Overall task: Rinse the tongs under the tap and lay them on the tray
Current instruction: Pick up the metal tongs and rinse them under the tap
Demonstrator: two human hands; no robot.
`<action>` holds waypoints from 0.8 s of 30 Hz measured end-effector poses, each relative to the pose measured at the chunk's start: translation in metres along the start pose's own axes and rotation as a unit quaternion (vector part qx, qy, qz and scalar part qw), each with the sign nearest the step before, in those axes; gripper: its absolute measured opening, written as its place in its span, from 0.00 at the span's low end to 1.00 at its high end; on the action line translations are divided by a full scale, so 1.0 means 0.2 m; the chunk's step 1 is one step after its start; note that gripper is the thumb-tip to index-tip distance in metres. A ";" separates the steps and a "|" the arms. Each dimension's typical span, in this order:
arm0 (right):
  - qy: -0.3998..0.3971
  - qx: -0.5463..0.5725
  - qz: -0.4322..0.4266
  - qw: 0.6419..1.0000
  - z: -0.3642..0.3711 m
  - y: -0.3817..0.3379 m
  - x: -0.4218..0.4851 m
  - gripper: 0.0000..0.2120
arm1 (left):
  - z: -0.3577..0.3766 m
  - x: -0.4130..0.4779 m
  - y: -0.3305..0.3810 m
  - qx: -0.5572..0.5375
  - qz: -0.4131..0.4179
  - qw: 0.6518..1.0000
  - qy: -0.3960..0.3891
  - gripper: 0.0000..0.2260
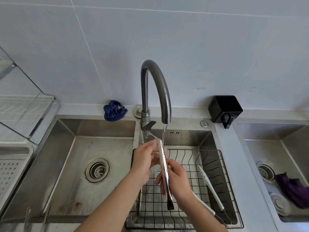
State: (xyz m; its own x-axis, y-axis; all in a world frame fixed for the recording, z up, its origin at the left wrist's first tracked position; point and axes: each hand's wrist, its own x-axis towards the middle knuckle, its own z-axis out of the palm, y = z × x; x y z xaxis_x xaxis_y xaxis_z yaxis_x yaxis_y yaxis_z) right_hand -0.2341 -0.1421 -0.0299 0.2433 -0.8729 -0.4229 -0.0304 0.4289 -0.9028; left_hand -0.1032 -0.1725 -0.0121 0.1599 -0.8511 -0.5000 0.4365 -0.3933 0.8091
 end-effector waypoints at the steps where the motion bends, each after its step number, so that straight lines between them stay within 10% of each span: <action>1: -0.004 0.005 0.011 1.000 0.00 0.00 0.00 0.09 | 0.00 0.01 0.00 0.022 -0.005 1.000 0.002 0.09; 13: 0.070 -0.118 -0.078 0.987 0.01 -0.10 0.13 0.08 | -0.08 0.05 -0.05 -0.195 -0.090 0.975 -0.053 0.35; 18: 0.051 -0.128 -0.099 0.986 0.05 -0.12 0.16 0.19 | -0.04 0.03 0.02 -0.150 -0.034 0.987 -0.048 0.16; 24: -0.004 0.065 -0.044 0.997 0.05 -0.15 0.16 0.18 | 0.00 0.05 0.01 -0.079 -0.021 0.996 -0.029 0.21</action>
State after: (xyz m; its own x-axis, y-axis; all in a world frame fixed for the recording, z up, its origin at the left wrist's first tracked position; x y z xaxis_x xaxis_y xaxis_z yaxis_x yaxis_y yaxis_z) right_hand -0.2154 -0.1808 -0.0162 0.2465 -0.9070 -0.3415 0.1180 0.3778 -0.9183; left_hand -0.1007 -0.1816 -0.0163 0.0891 -0.8550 -0.5109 0.5770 -0.3738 0.7262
